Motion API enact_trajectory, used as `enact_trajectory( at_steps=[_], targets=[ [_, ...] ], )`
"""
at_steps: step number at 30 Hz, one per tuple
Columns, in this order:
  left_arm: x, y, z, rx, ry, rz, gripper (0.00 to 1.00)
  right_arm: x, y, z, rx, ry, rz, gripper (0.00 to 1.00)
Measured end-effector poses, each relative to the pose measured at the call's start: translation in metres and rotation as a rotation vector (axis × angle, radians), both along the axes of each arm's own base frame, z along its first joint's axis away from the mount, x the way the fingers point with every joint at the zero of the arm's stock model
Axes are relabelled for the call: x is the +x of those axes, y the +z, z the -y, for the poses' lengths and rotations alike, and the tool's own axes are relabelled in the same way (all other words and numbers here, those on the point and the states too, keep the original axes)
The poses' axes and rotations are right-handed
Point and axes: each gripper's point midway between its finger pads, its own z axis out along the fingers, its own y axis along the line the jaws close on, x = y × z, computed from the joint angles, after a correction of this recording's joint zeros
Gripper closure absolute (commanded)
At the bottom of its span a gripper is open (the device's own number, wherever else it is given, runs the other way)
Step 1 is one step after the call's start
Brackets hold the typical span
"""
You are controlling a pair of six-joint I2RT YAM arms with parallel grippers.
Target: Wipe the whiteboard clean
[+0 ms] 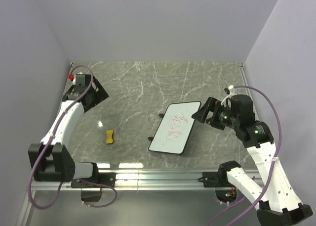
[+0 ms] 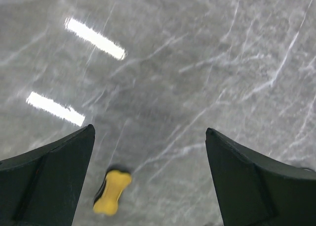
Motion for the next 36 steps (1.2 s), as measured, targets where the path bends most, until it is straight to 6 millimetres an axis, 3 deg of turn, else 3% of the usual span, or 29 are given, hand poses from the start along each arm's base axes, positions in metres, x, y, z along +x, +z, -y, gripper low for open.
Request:
enact_trajectory(
  at_steps=[3,11,18,21,25,31,36],
  targets=[
    [-0.025,-0.002,0.002,-0.013,0.008,-0.017,0.01,0.0,-0.007,0.001,-0.006,-0.011,-0.018,0.09],
    [-0.083,-0.065,0.021,-0.057,-0.018,-0.214,0.02,0.024,-0.038,0.0,-0.023,-0.06,-0.088,0.18],
    [-0.093,-0.075,0.044,-0.064,-0.086,-0.239,0.03,0.058,-0.074,-0.008,-0.018,-0.106,-0.195,0.32],
    [-0.093,-0.079,0.047,-0.065,-0.087,-0.253,0.03,0.072,-0.088,-0.013,-0.014,-0.121,-0.237,0.45],
    [-0.095,-0.086,0.048,-0.068,-0.082,-0.272,0.04,0.084,-0.105,-0.016,-0.02,-0.132,-0.285,0.56],
    [-0.097,-0.103,0.053,-0.065,-0.09,-0.306,0.07,0.086,-0.108,-0.016,-0.025,-0.129,-0.287,0.75],
    [-0.105,-0.115,0.059,-0.053,-0.094,-0.347,0.16,0.089,-0.104,-0.019,-0.01,-0.129,-0.276,0.8]
  ],
)
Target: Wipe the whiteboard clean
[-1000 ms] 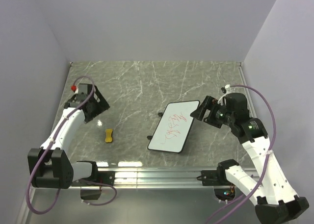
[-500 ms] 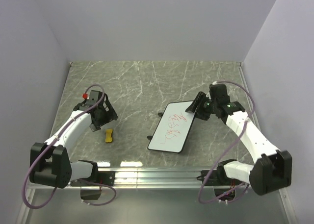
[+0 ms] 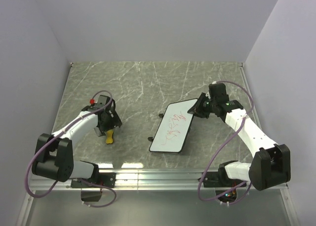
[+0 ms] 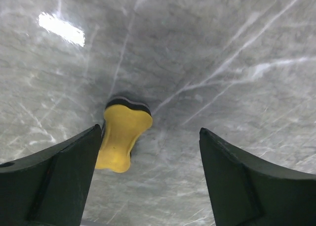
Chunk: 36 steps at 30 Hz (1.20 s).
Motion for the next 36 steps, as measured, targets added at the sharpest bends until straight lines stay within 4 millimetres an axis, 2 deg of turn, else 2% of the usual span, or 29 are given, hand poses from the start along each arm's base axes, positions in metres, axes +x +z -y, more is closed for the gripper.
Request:
enact_trajectory(
  at_steps=[2,8,14,19,23,26,28,31,33,34,35,36],
  targets=[
    [-0.003,-0.001,0.004,0.011,-0.006,-0.005,0.21,0.0,0.001,0.0,0.0,0.0,0.002,0.8],
    [-0.01,-0.002,0.009,0.054,0.012,-0.014,0.21,0.001,0.003,-0.001,0.005,-0.003,0.003,0.82],
    [-0.021,-0.007,-0.006,0.138,0.089,-0.048,0.15,0.001,0.006,-0.001,0.008,-0.005,0.011,0.82],
    [-0.021,-0.009,-0.014,0.156,0.136,-0.05,0.16,-0.002,0.011,0.002,0.005,-0.004,0.02,0.82],
    [-0.025,-0.029,-0.015,0.129,0.156,-0.072,0.32,-0.005,0.015,0.004,0.001,-0.001,0.034,0.83],
    [-0.019,-0.03,-0.012,0.108,0.153,-0.046,0.47,-0.006,0.016,0.004,-0.001,0.001,0.036,0.83],
    [-0.018,-0.03,-0.012,0.109,0.147,-0.043,0.52,-0.006,0.016,0.004,-0.001,0.003,0.036,0.83],
    [-0.017,-0.03,-0.011,0.11,0.144,-0.045,0.73,-0.006,0.016,0.005,-0.003,0.004,0.034,0.84],
    [-0.015,-0.029,-0.008,0.11,0.14,-0.047,0.78,-0.007,0.015,0.004,-0.003,0.007,0.034,0.84],
    [-0.014,-0.029,-0.007,0.112,0.134,-0.051,0.86,-0.007,0.015,0.004,-0.003,0.007,0.033,0.84],
    [-0.012,-0.029,-0.005,0.111,0.13,-0.051,1.0,-0.007,0.015,0.004,-0.003,0.008,0.033,0.84],
    [-0.011,-0.028,-0.002,0.112,0.125,-0.056,1.0,-0.007,0.015,0.004,-0.003,0.008,0.033,0.85]
  ],
)
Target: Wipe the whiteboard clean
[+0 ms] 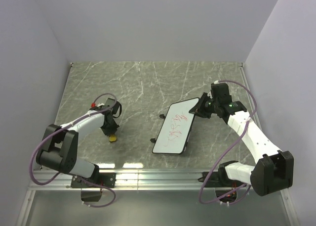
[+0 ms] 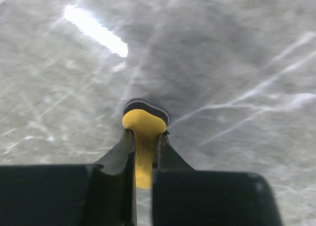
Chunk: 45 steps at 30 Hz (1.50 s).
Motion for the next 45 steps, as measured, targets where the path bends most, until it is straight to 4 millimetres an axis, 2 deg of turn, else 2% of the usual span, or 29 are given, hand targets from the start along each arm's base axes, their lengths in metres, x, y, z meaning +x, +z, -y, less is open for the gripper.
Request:
enact_trajectory(
  at_steps=[6,8,10,14,17,20,23,26,29,32,35,45],
  targets=[
    [0.014,0.003,0.014,-0.01,-0.035,0.006,1.0,0.0,0.0,0.0,0.001,0.005,0.001,0.89],
    [0.022,0.008,0.028,-0.035,-0.074,0.026,1.0,0.0,0.0,0.0,0.001,0.005,0.001,1.0],
    [0.029,0.017,0.045,-0.062,-0.134,0.056,1.0,0.0,0.0,-0.001,0.002,0.007,0.001,1.0],
    [0.054,0.056,0.11,-0.211,-0.328,0.199,1.0,0.0,-0.002,-0.002,0.004,0.017,-0.004,1.0],
    [0.066,0.097,0.168,-0.344,-0.499,0.314,1.0,0.001,-0.004,-0.004,0.009,0.023,-0.01,1.0],
    [0.065,0.141,0.225,-0.478,-0.669,0.411,1.0,0.001,-0.005,-0.004,0.011,0.026,-0.017,1.0],
    [0.055,0.174,0.277,-0.606,-0.819,0.474,1.0,0.003,-0.005,-0.006,0.011,0.031,-0.02,1.0],
    [0.041,0.184,0.318,-0.687,-0.935,0.47,1.0,0.005,-0.005,-0.006,0.011,0.036,-0.022,1.0],
    [0.028,0.177,0.352,-0.736,-1.019,0.434,1.0,0.007,-0.004,-0.007,0.01,0.037,-0.026,1.0],
    [0.017,0.163,0.37,-0.766,-1.062,0.382,1.0,0.009,-0.002,-0.006,0.001,0.04,-0.022,1.0],
    [0.018,0.162,0.378,-0.79,-1.08,0.364,1.0,0.009,-0.005,-0.002,-0.01,0.03,-0.034,1.0],
    [0.02,0.152,0.385,-0.809,-1.095,0.332,1.0,0.008,-0.008,0.004,-0.031,0.008,-0.054,1.0]
  ],
)
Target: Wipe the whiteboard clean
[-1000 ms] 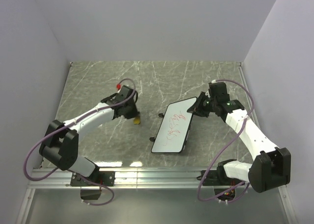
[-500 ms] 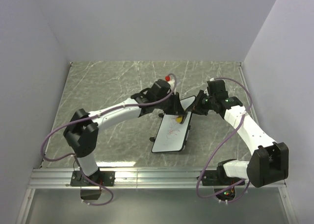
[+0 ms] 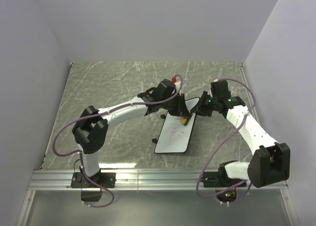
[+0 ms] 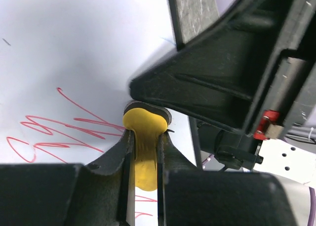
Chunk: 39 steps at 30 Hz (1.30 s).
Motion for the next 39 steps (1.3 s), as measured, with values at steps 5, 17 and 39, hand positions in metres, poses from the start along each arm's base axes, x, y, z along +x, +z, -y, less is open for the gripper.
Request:
enact_trajectory(
  at_steps=[5,17,39],
  targets=[
    [0.016,-0.016,-0.007,0.014,0.027,-0.023,1.0,-0.001,-0.001,0.002,-0.003,-0.005,-0.007,1.0],
    [0.089,-0.098,-0.065,0.193,0.252,-0.058,1.0,-0.001,0.002,-0.001,0.012,0.0,-0.003,1.0],
    [0.042,-0.033,-0.018,0.105,0.098,0.055,1.0,-0.001,0.005,-0.001,0.012,0.004,0.015,1.0]
  ],
)
